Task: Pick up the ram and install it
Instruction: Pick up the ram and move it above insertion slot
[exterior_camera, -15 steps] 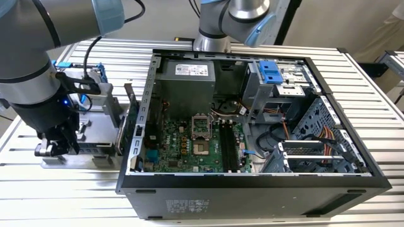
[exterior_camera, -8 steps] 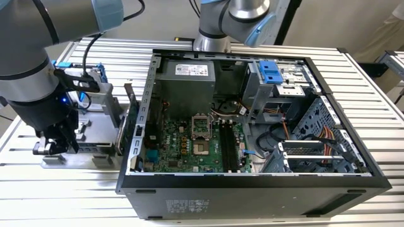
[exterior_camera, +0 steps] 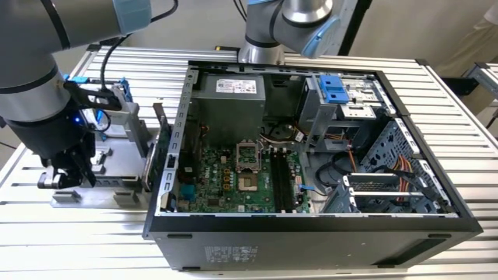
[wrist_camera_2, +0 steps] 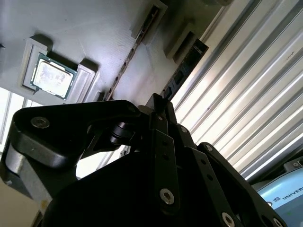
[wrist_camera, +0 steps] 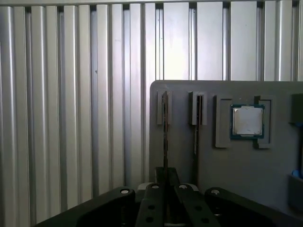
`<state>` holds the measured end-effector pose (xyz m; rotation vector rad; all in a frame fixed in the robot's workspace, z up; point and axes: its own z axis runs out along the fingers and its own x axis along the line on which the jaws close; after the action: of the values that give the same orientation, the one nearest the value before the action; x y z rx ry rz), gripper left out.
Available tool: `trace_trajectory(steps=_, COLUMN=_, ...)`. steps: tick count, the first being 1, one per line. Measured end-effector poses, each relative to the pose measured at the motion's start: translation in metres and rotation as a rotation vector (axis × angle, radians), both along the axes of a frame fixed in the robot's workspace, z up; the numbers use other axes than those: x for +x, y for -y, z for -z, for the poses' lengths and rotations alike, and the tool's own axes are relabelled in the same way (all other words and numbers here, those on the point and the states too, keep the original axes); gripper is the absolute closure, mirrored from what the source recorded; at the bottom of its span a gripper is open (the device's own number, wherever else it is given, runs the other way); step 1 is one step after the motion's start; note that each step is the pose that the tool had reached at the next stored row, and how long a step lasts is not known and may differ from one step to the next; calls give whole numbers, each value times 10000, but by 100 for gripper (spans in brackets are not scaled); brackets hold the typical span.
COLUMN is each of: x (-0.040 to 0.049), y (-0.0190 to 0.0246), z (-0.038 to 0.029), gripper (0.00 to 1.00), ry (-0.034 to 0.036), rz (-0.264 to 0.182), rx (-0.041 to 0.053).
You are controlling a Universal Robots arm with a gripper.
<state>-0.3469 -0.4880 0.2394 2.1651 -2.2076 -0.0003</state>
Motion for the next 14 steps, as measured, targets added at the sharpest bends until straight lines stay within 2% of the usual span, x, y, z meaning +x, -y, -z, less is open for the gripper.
trace_trajectory(steps=14, x=0, y=0, z=-100, gripper=100, ry=0, rz=0, rx=0)
